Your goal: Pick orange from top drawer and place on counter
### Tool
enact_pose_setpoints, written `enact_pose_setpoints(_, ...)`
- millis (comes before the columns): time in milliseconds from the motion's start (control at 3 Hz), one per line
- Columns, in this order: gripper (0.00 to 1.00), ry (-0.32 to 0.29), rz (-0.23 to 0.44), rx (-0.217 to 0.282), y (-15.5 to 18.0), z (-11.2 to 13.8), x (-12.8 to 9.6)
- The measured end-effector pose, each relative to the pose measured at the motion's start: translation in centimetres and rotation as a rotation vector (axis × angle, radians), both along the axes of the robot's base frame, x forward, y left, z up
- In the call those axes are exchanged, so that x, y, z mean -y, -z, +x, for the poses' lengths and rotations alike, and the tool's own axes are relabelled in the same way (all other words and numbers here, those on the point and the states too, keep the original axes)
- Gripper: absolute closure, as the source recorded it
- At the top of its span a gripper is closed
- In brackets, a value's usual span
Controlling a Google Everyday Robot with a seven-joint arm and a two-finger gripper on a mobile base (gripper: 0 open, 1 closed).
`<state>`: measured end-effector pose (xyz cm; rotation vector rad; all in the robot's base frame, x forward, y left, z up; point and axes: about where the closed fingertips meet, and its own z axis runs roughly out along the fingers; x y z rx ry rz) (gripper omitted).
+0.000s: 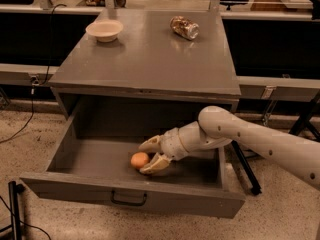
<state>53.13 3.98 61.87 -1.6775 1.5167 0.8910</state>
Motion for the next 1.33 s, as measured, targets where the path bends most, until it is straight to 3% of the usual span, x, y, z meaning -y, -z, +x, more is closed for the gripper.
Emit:
enact_pose_setpoints(333, 0.51, -0.026, 0.0, -0.015, 0.6, -0.4, -0.6)
enact_pose_setpoints(667, 0.49, -0.042, 0.006, -0.017, 0.7, -0.6, -1.2)
enact_pose_setpoints(1000, 0.64, -0.072, 0.04, -0.02, 0.0, -0.8, -2.1)
enact_pose_setpoints(1333, 0.88, -0.077, 0.106, -0.024, -2.0, -0.8, -2.4)
